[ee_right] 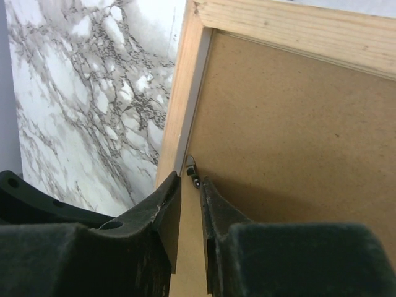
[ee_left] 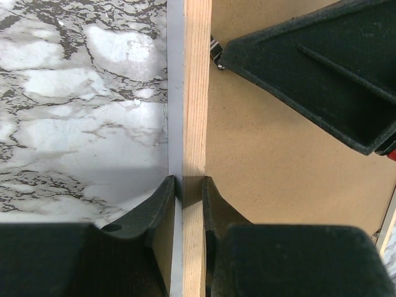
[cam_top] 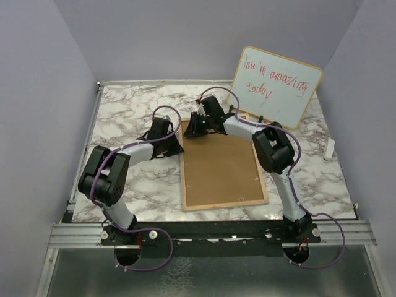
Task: Put the photo into the frame
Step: Install the photo frame at the center of the board.
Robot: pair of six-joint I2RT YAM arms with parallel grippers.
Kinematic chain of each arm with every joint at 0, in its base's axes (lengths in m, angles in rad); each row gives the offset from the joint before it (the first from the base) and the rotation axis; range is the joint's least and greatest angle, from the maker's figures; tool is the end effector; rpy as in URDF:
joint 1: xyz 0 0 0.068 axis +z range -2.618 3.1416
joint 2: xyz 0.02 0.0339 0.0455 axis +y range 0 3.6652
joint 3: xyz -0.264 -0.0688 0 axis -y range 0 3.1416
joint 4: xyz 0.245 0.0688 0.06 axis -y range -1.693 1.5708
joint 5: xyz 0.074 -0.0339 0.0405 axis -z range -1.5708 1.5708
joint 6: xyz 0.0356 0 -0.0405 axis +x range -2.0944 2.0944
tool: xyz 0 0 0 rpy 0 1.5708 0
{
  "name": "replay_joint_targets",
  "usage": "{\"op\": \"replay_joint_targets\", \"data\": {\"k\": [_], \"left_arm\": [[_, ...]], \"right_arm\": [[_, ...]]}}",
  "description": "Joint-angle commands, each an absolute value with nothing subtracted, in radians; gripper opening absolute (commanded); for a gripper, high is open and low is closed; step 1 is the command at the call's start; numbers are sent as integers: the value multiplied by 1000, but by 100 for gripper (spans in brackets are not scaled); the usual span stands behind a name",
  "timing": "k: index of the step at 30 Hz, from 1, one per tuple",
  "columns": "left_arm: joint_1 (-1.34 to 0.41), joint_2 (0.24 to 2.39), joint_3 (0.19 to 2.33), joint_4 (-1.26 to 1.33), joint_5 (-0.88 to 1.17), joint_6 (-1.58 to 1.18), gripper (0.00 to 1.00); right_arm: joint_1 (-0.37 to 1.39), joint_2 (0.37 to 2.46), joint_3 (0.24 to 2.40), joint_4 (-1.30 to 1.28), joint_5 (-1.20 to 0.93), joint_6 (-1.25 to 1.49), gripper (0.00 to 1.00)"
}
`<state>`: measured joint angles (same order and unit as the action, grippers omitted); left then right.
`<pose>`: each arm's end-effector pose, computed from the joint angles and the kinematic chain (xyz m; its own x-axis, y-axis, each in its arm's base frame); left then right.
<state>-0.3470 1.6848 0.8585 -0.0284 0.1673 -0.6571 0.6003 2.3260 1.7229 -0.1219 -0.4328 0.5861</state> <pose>0.3100 -0.1184 0.1540 -0.8293 -0.3406 -0.4430 -0.0864 0.8615 -0.5004 0.4176 0.3040 0.1457 -0.8828 0.0042 -0.4697 -0.3404 0.6835 0.6457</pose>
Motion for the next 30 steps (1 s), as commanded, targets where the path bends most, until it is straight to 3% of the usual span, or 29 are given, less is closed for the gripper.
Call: {"op": "replay_joint_targets", "data": {"k": [1, 8, 30], "left_arm": [[-319, 1713, 840, -139, 43, -627, 12], [-318, 1736, 847, -149, 41, -613, 12], [-318, 1744, 859, -163, 31, -604, 11]], "right_arm": [[595, 2343, 1754, -212, -397, 568, 19], [596, 2393, 1757, -242, -442, 516, 11], [666, 2554, 1973, -585, -63, 363, 13]]}}
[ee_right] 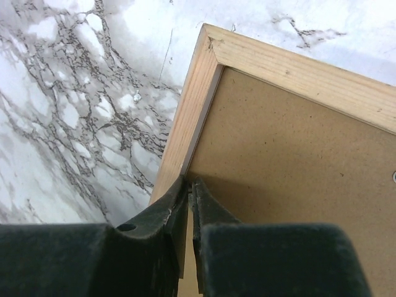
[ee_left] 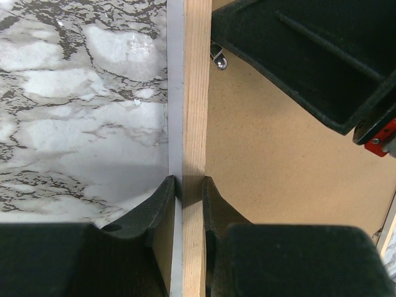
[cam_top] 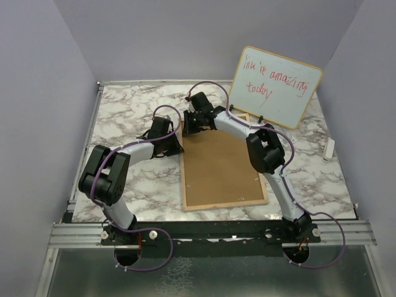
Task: Put the photo into the frame
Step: Install the photo frame at the center of the board.
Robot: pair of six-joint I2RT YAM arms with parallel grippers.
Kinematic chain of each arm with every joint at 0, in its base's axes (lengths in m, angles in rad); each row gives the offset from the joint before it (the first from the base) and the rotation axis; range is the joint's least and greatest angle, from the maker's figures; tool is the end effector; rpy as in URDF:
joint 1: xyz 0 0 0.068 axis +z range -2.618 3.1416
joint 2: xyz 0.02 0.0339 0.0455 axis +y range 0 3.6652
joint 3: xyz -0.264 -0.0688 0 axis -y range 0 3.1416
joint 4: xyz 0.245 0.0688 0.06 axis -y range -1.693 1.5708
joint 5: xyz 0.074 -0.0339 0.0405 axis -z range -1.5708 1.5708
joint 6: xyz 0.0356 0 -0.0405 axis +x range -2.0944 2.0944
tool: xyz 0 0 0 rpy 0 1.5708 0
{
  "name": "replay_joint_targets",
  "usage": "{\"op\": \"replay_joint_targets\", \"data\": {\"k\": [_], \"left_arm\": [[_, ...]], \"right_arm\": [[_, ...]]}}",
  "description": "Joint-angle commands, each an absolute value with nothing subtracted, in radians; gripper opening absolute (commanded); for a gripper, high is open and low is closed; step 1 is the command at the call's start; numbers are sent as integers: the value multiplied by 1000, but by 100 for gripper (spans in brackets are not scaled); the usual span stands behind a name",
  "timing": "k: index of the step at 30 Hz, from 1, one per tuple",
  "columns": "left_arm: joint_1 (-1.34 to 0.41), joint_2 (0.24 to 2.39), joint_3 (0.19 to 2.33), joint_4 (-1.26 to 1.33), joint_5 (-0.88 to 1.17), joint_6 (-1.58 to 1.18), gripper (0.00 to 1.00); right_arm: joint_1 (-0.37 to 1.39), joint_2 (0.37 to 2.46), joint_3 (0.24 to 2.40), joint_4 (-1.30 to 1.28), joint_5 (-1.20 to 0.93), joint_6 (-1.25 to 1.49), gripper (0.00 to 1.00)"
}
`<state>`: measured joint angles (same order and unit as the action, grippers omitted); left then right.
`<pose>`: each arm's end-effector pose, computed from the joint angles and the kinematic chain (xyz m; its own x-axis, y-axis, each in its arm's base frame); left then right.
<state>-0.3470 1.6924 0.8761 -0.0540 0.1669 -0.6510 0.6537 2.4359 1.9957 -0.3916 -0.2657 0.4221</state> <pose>0.3120 -0.1191 0.1547 -0.8362 -0.3331 -0.4358 -0.0888 0.8663 -0.4916 0.4239 0.3365 0.1545 -0.8332 -0.1403 -0.5349 -0.4230 0.7848 0.4530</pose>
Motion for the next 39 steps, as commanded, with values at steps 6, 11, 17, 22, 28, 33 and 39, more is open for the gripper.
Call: {"op": "replay_joint_targets", "data": {"k": [6, 11, 17, 22, 28, 33, 39], "left_arm": [[-318, 1743, 854, -160, 34, -603, 11], [-318, 1741, 854, -159, 31, -599, 11], [-318, 1746, 857, -159, 24, -600, 11], [-318, 1749, 857, -164, 14, -595, 11], [-315, 1750, 859, -167, 10, -592, 11], [-313, 1749, 859, -168, 11, -589, 11], [-309, 1749, 855, -168, 10, -588, 11]], "right_arm": [[673, 2524, 1940, -593, -4, 313, 13], [693, 2480, 1863, -531, -33, 173, 13], [717, 2491, 1848, -549, 43, 75, 14], [721, 2456, 1770, -498, 11, 9, 17], [724, 2435, 1742, -472, -175, -36, 14], [741, 2454, 1744, -481, -225, -49, 6], [755, 2437, 1705, -475, -318, -65, 1]]}}
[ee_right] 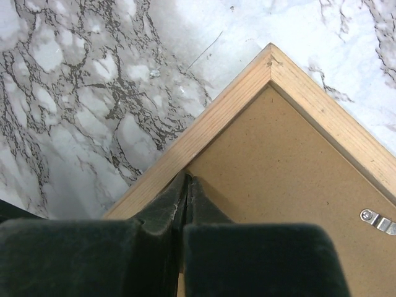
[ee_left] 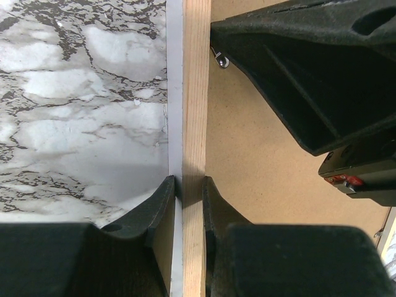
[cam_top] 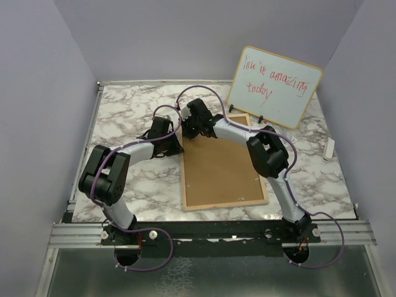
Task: Put the photo into the frame
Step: Install the photo frame at the center of the board.
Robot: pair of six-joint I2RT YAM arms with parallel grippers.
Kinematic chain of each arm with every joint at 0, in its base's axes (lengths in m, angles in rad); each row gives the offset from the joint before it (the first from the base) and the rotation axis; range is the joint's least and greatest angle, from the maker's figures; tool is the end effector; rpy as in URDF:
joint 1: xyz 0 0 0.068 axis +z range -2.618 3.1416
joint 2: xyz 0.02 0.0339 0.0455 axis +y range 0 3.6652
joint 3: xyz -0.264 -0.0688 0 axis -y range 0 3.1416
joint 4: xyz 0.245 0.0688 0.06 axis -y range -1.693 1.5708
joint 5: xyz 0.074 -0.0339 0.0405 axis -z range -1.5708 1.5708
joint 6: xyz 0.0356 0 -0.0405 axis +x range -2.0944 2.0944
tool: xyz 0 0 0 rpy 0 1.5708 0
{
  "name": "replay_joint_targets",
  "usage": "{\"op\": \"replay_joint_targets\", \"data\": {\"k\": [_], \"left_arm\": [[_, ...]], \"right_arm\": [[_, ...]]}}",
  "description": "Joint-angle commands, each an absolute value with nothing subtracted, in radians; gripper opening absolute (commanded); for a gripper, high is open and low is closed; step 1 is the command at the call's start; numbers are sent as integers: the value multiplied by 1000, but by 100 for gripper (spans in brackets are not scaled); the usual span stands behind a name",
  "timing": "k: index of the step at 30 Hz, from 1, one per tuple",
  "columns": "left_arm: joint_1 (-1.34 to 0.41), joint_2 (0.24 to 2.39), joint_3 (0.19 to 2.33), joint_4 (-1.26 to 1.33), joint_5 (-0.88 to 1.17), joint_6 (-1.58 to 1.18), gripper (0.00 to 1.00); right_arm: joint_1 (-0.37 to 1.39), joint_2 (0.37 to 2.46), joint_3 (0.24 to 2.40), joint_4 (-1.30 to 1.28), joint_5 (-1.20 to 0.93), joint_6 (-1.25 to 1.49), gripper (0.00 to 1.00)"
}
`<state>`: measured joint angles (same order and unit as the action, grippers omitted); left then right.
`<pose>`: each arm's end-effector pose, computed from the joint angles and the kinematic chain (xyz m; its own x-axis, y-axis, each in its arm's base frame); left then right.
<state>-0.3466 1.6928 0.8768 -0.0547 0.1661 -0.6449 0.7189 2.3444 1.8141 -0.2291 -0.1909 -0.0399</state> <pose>0.3121 -0.1190 0.1547 -0.8365 -0.3282 -0.4389 -0.0846 0.8685 -0.4883 0.3908 0.3509 0.1552 -0.4878 -0.4789 -0.7299 -0.7702 0.6296 0.1016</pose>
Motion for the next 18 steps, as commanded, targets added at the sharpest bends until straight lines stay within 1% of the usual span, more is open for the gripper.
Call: {"op": "replay_joint_targets", "data": {"k": [1, 11, 18], "left_arm": [[-309, 1749, 855, -167, 11, -589, 11], [-304, 1746, 853, -169, 11, -583, 10], [-301, 1746, 856, -170, 10, -582, 11]], "right_arm": [[756, 2431, 1701, -471, -331, -69, 1], [758, 2394, 1670, -470, -453, -116, 1], [759, 2348, 1612, -440, -464, -179, 4]]}}
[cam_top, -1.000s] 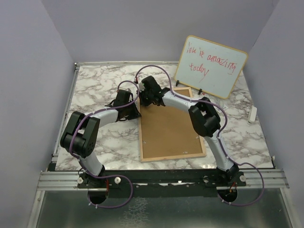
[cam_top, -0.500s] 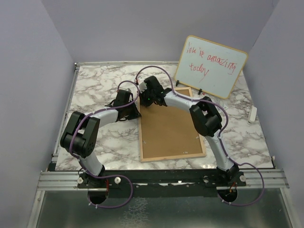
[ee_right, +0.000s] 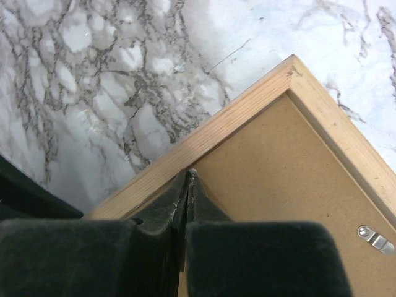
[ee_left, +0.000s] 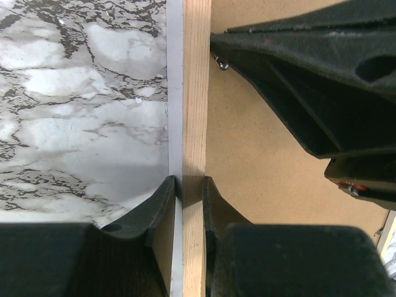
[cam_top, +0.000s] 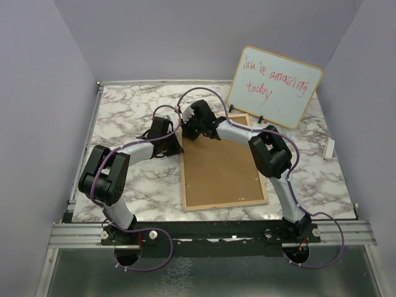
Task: Put the photo into the frame
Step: Install the photo frame at the center of the board.
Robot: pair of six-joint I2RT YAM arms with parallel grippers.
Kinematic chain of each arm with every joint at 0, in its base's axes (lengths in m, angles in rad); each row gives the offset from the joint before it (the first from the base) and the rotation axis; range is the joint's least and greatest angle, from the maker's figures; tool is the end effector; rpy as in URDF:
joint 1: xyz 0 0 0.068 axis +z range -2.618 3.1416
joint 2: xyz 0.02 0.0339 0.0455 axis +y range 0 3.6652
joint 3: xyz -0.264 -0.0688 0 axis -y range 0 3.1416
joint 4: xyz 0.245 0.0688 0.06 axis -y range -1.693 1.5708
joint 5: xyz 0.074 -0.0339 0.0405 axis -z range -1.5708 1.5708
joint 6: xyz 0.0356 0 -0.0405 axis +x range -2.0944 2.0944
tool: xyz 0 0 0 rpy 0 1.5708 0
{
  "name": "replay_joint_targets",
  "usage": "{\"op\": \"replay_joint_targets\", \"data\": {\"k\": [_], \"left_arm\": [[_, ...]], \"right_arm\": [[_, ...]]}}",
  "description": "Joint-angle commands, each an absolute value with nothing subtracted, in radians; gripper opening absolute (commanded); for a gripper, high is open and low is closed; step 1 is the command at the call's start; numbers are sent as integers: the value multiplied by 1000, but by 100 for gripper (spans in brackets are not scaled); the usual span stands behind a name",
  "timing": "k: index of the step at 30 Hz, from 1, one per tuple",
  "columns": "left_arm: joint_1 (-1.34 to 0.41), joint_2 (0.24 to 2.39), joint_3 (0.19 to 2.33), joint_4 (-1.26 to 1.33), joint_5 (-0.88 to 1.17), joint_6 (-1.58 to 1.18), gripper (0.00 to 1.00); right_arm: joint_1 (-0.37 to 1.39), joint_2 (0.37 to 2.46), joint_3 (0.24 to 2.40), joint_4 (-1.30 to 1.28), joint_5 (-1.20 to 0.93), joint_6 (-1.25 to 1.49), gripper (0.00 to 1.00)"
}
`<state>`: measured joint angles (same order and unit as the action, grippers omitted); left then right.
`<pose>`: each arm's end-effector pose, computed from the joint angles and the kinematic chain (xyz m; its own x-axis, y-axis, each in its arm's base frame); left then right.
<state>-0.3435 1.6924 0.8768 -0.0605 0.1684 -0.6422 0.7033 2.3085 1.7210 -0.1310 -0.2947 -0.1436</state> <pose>0.3120 -0.1179 0.1545 -0.8386 -0.3272 -0.4355 -0.0865 0.8694 -0.4865 0.3869 0.3417 0.1519 -0.3845 -0.5055 -0.7724 -0.8494 0.5214 0.0815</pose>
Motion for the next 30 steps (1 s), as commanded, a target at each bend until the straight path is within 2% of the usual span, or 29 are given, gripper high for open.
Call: {"op": "replay_joint_targets", "data": {"k": [1, 7, 14, 22, 30], "left_arm": [[-300, 1746, 857, -169, 9, -582, 10], [-298, 1746, 871, -179, 8, -581, 10], [-296, 1737, 872, -185, 8, -578, 10], [-293, 1729, 867, -180, 9, -572, 11], [-293, 1730, 870, -181, 8, -569, 14]], "right_arm": [[759, 2343, 1606, -434, -466, -189, 4], [760, 2332, 1614, -403, -465, -152, 11], [742, 2294, 1617, -341, -264, 43, 17], [648, 2119, 1469, -148, -301, 228, 21], [641, 2214, 1607, -158, -341, 372, 33]]}}
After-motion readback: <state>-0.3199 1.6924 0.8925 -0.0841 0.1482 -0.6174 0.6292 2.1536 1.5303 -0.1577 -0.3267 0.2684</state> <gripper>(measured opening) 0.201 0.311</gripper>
